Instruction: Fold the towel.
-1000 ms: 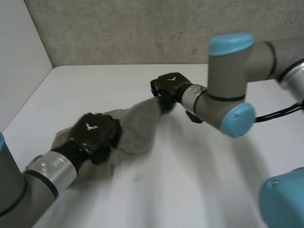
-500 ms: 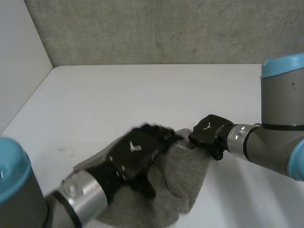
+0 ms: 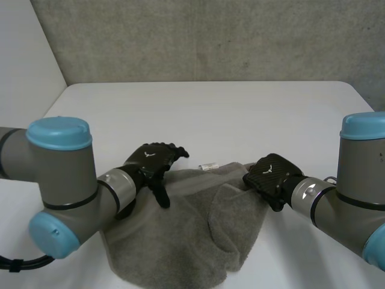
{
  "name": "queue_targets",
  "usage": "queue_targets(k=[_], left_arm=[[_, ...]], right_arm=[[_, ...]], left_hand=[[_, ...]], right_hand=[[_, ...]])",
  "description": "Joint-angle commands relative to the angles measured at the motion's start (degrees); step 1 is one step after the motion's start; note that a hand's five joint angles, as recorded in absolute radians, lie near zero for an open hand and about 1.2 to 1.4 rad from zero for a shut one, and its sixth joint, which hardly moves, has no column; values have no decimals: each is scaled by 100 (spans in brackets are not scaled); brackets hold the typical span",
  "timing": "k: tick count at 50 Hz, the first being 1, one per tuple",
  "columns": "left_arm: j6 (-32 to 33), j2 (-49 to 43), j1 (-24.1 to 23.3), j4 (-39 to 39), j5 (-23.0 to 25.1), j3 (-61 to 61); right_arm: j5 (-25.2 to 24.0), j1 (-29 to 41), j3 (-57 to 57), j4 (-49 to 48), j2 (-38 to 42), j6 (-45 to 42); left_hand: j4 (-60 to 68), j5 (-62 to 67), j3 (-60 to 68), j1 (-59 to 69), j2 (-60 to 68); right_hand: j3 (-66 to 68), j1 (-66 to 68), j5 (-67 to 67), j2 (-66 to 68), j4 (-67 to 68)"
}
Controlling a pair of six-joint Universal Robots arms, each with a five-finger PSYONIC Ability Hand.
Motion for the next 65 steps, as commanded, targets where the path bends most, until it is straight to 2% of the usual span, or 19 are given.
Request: queue_targets(k=[1,2,3,5,7,14,17,19,21,25,28,30,31,33,35,48,53,62,65], left_arm=[[6,-382,-46,-42,29,423],[6,-434,-47,-42,29,520],[6,-435,-47,-42,29,521],[23,-575,-47,-51,29,783],[67,-654,-47,-59,3,932],[427,-945,-29,-209,-68,1927],[436,-936,-11,-226,-323,2569],[410,-814,41,-191,-830,3207],[349,-700,59,-191,-1059,3497],[102,-523,59,-191,-1263,3790],[-170,-444,50,-226,-1254,3685],[-319,-365,15,-244,-1237,3222],[-320,-365,15,-244,-1237,3219],[-328,-286,-3,-200,-1210,2537],[-355,-286,-3,-165,-1210,2273],[-908,-400,-160,291,-781,1470],[-935,-487,-231,652,-420,1540],[-891,-927,-556,1066,-147,1962],[-882,-1208,-635,1074,117,2173]], right_arm=[[-1,-60,-96,-8,26,-52],[-1,-69,-139,-25,52,-52],[-1,-69,-140,-25,53,-52],[-10,-17,-358,-191,166,-70],[-10,10,-525,-314,263,-79],[60,124,-1669,-904,641,44],[166,212,-2399,-1493,782,238],[428,265,-3063,-2202,861,509],[569,274,-3354,-2466,913,623],[632,327,-3682,-2416,993,668],[614,406,-3708,-1889,1072,677],[588,502,-3542,-1381,1142,668],[588,502,-3541,-1379,1142,668],[561,546,-3113,-1186,1099,651],[553,546,-2902,-1194,1046,651],[395,485,-1539,-1115,2,607],[70,476,-652,-1106,-807,414],[-124,529,185,-1106,-1837,396],[-159,529,414,-1106,-2109,387]], left_hand=[[2610,2596,2611,2611,2610],[3770,3755,3770,3770,3770],[3782,3767,3782,3782,3782],[5539,5524,5540,5540,5539],[6179,6164,6179,6179,6179],[6185,6170,6185,6185,6185],[6185,6170,6185,6185,6185],[6185,6170,6185,6185,6185],[6185,6170,6185,6185,6185],[6185,6170,6185,6185,6185],[6185,6170,6185,6185,6185],[2906,2891,2906,2906,2906],[2890,2875,2891,2891,2890],[1518,1503,1518,1518,1518],[928,913,928,928,928],[687,672,687,687,687],[368,353,369,369,368],[367,352,367,367,367],[367,352,367,367,367]], right_hand=[[392,425,314,436,335],[392,425,314,436,335],[392,425,314,436,335],[392,425,314,436,335],[392,425,314,436,335],[392,425,314,436,335],[392,425,314,436,335],[392,425,314,436,335],[392,425,314,436,335],[392,425,314,436,335],[392,425,314,436,335],[392,425,314,436,335],[392,425,314,436,335],[392,425,314,436,335],[392,425,314,436,335],[392,425,314,436,335],[392,425,314,436,335],[392,425,314,436,335],[392,425,314,436,335]])
